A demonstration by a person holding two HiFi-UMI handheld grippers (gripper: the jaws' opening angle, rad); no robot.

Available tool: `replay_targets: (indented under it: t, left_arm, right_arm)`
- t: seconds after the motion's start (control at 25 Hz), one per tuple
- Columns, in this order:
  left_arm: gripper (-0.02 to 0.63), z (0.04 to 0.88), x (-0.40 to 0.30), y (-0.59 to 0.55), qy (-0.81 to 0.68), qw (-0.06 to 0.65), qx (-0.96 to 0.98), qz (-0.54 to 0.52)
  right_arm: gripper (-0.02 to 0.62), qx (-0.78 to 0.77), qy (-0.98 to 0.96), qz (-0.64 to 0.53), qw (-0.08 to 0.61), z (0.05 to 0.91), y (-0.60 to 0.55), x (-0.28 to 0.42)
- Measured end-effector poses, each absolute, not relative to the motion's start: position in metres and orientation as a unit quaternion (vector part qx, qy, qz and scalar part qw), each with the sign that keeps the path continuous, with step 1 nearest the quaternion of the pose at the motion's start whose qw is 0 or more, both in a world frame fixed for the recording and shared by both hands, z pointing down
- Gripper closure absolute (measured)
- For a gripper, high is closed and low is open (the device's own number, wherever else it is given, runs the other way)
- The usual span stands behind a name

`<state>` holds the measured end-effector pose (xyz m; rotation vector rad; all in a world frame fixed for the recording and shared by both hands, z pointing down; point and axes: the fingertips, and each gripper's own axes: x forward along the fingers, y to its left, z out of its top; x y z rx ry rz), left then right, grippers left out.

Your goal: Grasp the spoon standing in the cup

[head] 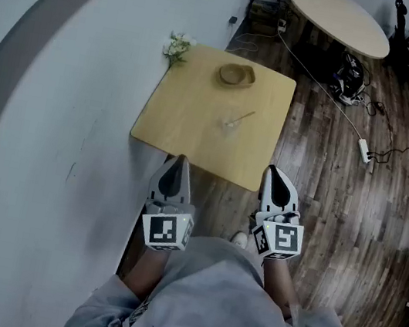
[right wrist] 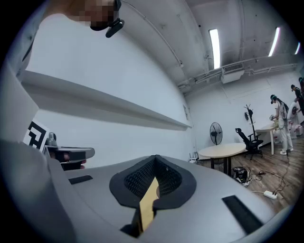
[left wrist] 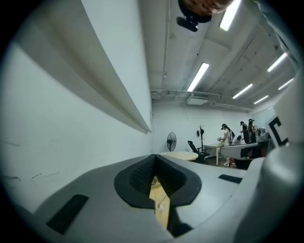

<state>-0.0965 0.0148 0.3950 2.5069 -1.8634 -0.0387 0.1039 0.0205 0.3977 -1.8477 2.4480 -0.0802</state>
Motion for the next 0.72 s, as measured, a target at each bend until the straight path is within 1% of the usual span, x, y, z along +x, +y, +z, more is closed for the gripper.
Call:
replay_targets:
  t: [0.28, 0.52, 0.72]
  left_arm:
    - [0.604, 0.395, -0.094, 0.015, -0.596, 0.008, 0.803, -0.012]
    - [0.604, 0.396, -0.094, 0.016, -0.599, 0.007, 0.800, -0.007]
    - [0.604, 0.396, -0.082, 0.017, -0.597, 0.005, 0.802, -0.002]
  right_arm:
    - [0.597, -0.602, 0.797, -0.026, 0.037, 0.398, 0.021, 0.105]
    - [0.597, -0.608, 0.792, -0.035, 0.051, 0.400, 0.022, 0.112]
    - [0.597, -0.605, 0.793, -0.036, 0.051, 0.402, 0.022, 0.119]
